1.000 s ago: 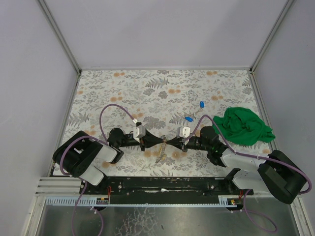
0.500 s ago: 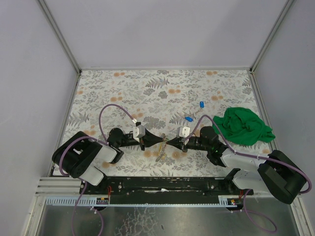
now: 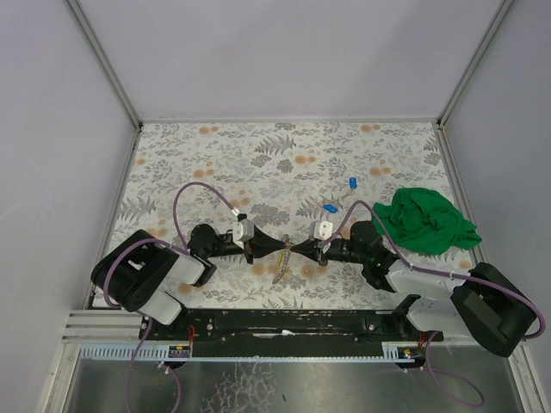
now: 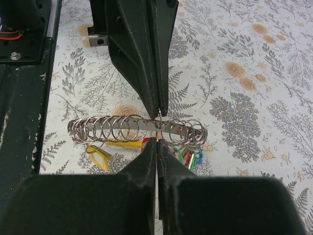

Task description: Put the keys on the keyring

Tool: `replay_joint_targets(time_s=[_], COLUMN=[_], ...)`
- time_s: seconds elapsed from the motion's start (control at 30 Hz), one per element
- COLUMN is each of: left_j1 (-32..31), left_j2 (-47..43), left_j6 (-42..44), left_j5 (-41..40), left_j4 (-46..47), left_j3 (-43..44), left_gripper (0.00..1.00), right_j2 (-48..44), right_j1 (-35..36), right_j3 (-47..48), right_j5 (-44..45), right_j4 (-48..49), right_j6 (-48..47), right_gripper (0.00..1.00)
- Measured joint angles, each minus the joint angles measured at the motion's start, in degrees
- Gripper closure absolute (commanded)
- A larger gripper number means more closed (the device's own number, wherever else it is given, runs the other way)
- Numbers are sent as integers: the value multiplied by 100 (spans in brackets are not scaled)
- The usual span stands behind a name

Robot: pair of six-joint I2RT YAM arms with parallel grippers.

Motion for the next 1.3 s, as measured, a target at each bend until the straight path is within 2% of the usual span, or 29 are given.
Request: replay_joint_targets(time_s=[1.3], left_j1=[0], left_j2=[9], left_j6=[0], left_j5=[22], left_j4=[2], left_j3=[0], left_gripper=[100], right_j2=[24], right_j1=[0], right_j3=[0], right_j5=[72], right_j4=[42], right_j6=[66], right_gripper=[100])
